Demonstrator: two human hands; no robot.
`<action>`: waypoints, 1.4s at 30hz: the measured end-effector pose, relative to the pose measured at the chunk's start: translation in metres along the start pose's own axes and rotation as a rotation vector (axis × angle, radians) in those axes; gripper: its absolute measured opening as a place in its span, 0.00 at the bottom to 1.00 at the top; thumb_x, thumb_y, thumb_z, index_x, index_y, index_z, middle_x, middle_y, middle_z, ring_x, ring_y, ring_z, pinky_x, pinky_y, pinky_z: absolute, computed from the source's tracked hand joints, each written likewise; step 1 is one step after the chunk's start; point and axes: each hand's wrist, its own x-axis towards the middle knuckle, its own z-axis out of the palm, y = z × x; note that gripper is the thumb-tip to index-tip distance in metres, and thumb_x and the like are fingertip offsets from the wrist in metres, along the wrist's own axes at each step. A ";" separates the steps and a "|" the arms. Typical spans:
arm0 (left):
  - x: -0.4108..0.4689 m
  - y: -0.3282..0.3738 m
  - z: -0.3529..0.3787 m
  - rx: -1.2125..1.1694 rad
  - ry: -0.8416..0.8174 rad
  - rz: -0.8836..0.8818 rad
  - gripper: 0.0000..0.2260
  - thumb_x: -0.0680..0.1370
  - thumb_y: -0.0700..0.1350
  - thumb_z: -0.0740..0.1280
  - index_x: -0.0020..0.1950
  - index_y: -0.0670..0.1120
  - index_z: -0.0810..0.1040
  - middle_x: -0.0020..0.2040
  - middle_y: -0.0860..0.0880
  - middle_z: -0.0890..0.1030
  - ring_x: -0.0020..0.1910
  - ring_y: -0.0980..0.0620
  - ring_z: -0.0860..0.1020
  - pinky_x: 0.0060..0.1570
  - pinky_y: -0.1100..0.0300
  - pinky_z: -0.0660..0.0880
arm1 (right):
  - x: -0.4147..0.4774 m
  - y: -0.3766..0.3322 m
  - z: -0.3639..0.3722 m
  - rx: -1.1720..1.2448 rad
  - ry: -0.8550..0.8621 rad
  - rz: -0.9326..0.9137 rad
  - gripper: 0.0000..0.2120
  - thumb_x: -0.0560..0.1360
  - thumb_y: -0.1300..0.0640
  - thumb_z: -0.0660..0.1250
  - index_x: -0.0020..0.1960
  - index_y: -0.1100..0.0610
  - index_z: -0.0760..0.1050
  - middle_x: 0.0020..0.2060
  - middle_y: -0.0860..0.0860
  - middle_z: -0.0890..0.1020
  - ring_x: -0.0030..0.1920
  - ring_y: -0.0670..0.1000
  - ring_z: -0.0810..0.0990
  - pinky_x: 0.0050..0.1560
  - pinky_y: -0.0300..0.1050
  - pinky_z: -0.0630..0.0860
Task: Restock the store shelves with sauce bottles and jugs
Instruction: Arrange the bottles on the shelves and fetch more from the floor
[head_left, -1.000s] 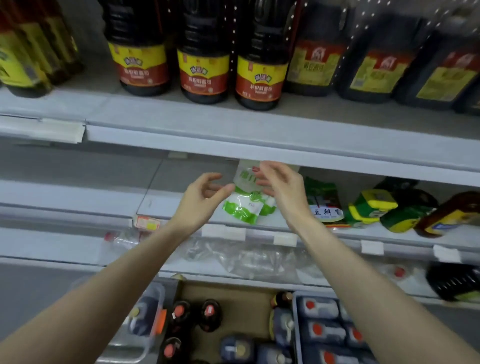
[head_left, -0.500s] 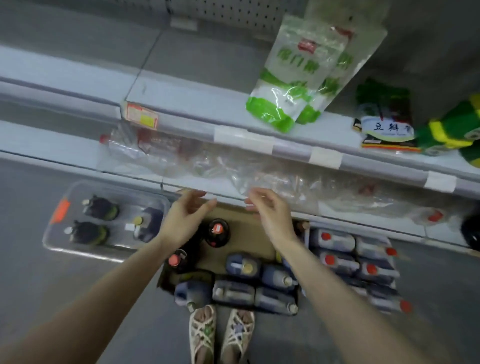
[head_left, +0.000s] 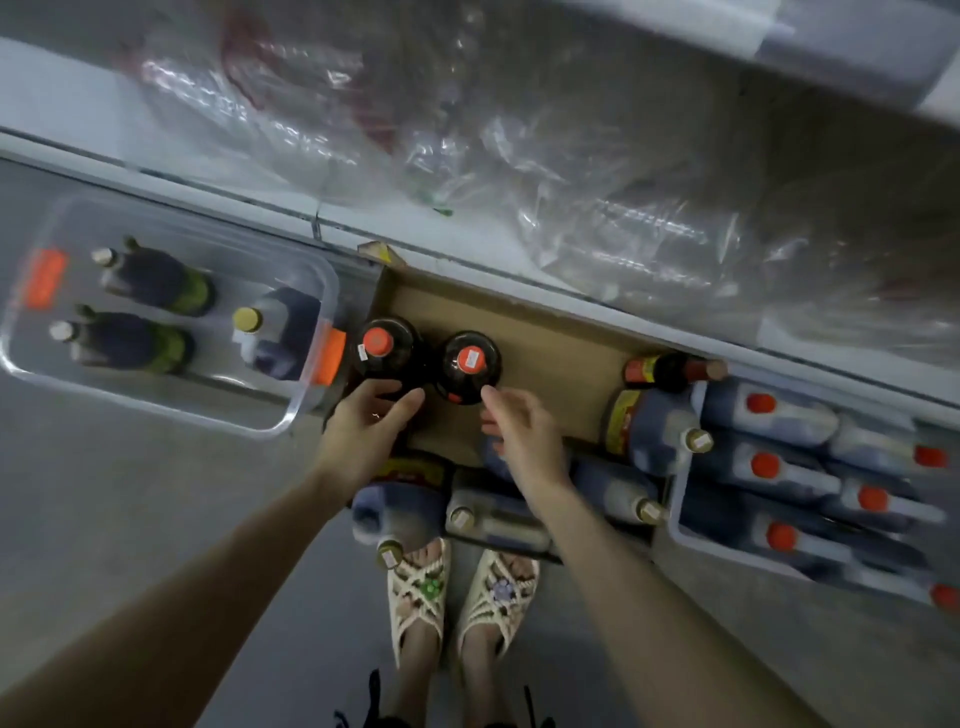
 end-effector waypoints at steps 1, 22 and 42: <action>0.007 -0.006 0.002 -0.002 0.001 -0.009 0.18 0.75 0.54 0.69 0.60 0.45 0.77 0.44 0.48 0.82 0.47 0.48 0.81 0.48 0.53 0.77 | 0.008 0.007 0.004 0.000 -0.003 0.025 0.19 0.75 0.47 0.69 0.60 0.57 0.74 0.49 0.51 0.82 0.47 0.49 0.82 0.49 0.42 0.77; 0.083 -0.044 0.027 -0.118 -0.053 -0.017 0.17 0.78 0.52 0.65 0.65 0.46 0.73 0.50 0.50 0.81 0.48 0.56 0.81 0.51 0.59 0.77 | 0.106 0.055 0.067 0.318 0.026 0.221 0.53 0.58 0.33 0.72 0.77 0.48 0.54 0.70 0.50 0.69 0.68 0.52 0.69 0.71 0.54 0.65; 0.056 -0.027 0.013 -0.096 -0.044 0.006 0.16 0.78 0.52 0.66 0.63 0.46 0.74 0.47 0.52 0.82 0.44 0.60 0.81 0.44 0.67 0.76 | 0.077 0.007 0.038 0.218 0.007 0.004 0.13 0.71 0.48 0.73 0.50 0.40 0.71 0.44 0.36 0.77 0.40 0.35 0.76 0.35 0.30 0.70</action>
